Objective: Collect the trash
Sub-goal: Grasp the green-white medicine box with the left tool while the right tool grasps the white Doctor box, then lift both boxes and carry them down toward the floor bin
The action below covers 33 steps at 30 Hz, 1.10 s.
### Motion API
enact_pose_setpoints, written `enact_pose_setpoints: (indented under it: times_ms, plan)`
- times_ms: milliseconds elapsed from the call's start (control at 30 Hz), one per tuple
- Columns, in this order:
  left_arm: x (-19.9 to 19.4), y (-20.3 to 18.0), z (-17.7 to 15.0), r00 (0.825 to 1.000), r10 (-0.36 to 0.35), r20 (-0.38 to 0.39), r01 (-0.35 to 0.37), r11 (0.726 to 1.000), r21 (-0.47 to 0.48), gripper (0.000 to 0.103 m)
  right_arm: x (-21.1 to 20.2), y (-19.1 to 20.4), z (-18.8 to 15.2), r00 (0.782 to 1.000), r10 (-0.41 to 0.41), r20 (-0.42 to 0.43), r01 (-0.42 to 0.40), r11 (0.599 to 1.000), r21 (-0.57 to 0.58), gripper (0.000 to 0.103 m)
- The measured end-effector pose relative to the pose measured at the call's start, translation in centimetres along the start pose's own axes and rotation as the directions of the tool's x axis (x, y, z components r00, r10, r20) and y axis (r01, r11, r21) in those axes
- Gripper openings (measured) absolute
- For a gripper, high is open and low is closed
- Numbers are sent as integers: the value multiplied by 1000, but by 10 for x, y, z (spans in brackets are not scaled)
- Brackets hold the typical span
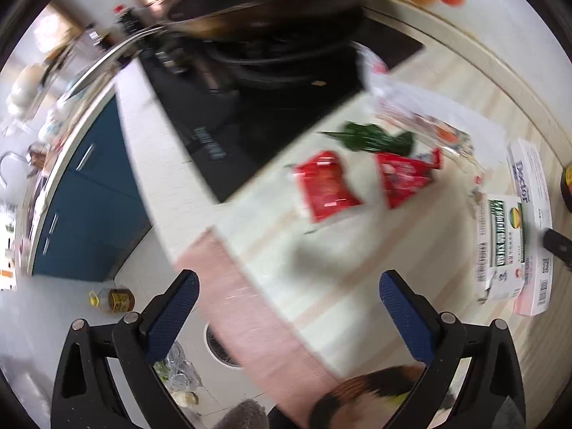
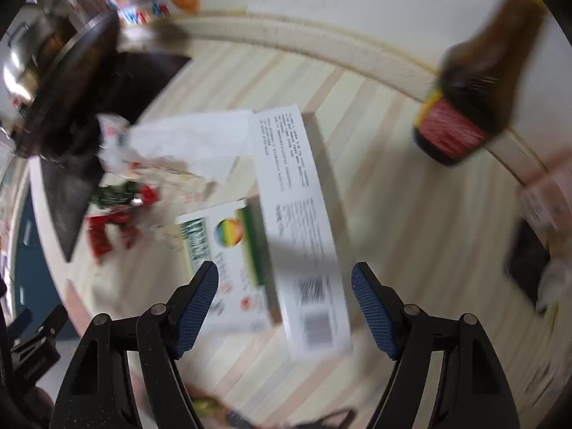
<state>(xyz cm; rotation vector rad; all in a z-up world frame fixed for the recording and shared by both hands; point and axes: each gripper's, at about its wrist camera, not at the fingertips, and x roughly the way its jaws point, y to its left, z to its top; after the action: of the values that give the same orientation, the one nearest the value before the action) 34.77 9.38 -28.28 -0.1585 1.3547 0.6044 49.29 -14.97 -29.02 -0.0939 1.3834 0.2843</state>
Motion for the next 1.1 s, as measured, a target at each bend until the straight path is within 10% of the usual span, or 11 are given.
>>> enact_pose_setpoints:
  times_ms: [67,100,533,667,733,800,1100]
  plan:
    - [6,-21,6,1000,-15,-18,16,999,31,103,20,1,4,999,-32,-39,31,999,-34,72]
    - [9,-33,9,999,-28,-34,30,998,50,103,25,1,3,998,-42,-49,40,998,-39,50]
    - [33,-174,26,912,-292,-289,340,932,130,102,11,-107,-72,996,-61,-60,74,967,243,49]
    - [38,-204,24,928,-236,-290,301,932,204,101,11,-110,-76,995,-84,-63,97,963,252,49]
    - [42,-207,24,937,-213,-277,279,932,229,71,11,-112,-80,995,-84,-62,97,961,260,49]
    - [44,-208,22,939,-212,-271,281,927,248,64,12,-113,-82,994,-86,-60,99,961,256,49]
    - [40,-155,-25,967,-163,-195,217,930,298,64,28,-60,-74,994,-74,-82,85,987,137,49]
